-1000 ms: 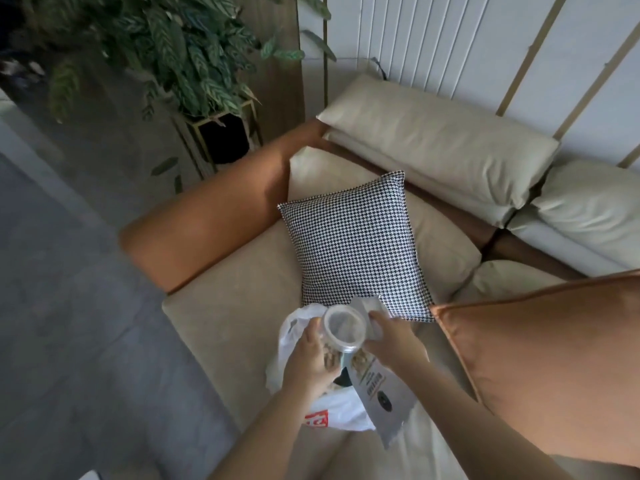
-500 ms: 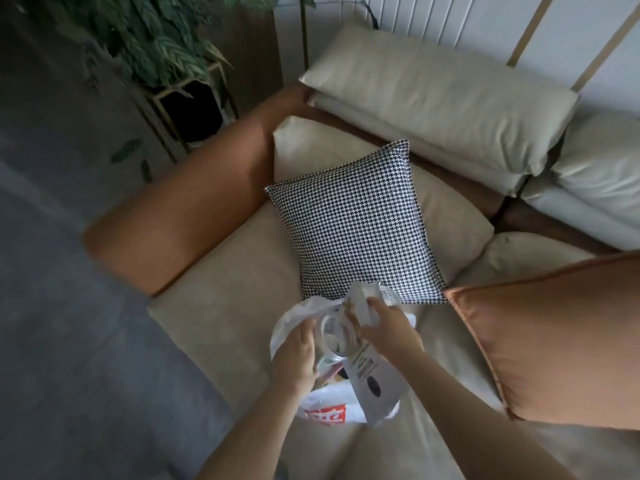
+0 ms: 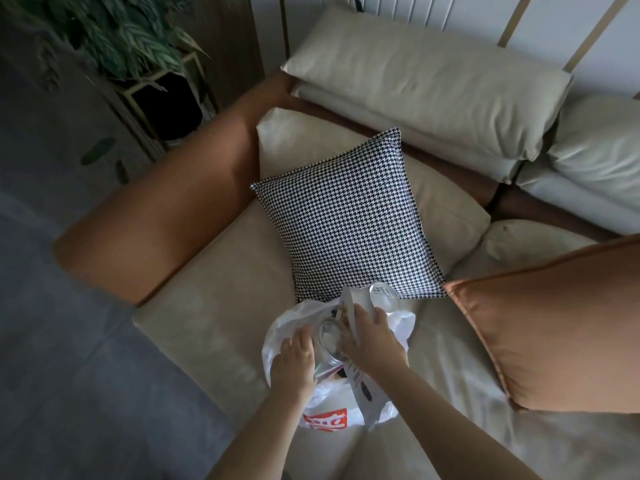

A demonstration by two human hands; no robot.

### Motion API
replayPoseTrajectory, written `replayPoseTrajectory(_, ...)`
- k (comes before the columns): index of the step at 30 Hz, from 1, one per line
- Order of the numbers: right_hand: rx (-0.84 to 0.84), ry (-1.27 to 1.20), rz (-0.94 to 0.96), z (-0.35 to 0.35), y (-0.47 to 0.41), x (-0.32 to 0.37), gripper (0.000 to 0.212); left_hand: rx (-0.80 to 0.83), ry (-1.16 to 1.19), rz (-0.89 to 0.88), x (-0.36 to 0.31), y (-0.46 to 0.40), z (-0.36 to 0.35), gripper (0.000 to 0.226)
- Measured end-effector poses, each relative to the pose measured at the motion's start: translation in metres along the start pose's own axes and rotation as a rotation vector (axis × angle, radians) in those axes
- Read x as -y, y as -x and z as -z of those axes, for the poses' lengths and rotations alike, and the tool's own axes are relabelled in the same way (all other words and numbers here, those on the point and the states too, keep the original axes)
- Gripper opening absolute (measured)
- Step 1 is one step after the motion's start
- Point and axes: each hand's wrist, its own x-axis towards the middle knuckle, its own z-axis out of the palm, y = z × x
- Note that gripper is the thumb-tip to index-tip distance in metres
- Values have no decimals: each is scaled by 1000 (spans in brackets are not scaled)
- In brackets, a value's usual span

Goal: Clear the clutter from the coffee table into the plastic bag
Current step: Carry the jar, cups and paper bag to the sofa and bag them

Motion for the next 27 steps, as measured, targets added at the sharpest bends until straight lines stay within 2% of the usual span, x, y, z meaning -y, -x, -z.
replayPoseTrajectory(3, 22, 55, -33, -12, -1, 7, 94, 47, 87, -20, 1, -2, -4, 96)
replayPoseTrajectory(5, 12, 121, -52, -16, -3, 12, 105, 97, 180, -22, 4, -5, -9, 106)
replayPoseTrajectory(7, -10, 151, -41, -19, -4, 18, 103, 125, 248, -1, 10, -9, -9, 102)
replayPoseTrajectory(8, -15, 158, -36, -20, -4, 21, 101, 124, 262, 2, 13, -10, -7, 93)
replayPoseTrajectory(11, -10, 186, -33, -23, -4, 28, 97, 120, 135, -10, 25, -14, 3, 67)
replayPoseTrajectory(14, -8, 206, -38, -25, -5, 31, 97, 112, 51, 4, 33, -20, 7, 64)
replayPoseTrajectory(17, -15, 228, -32, -26, -6, 31, 93, 136, 67, 57, 38, -30, 5, 61)
replayPoseTrajectory(20, -28, 266, -19, -27, -8, 30, 90, 209, 163, 162, 43, -40, 0, 58)
replayPoseTrajectory(23, -22, 258, -15, -29, -7, 28, 86, 262, 336, 142, 44, -43, -7, 58)
replayPoseTrajectory(27, -33, 203, 3, -25, -6, 28, 77, 186, 373, 167, 47, -43, -16, 51)
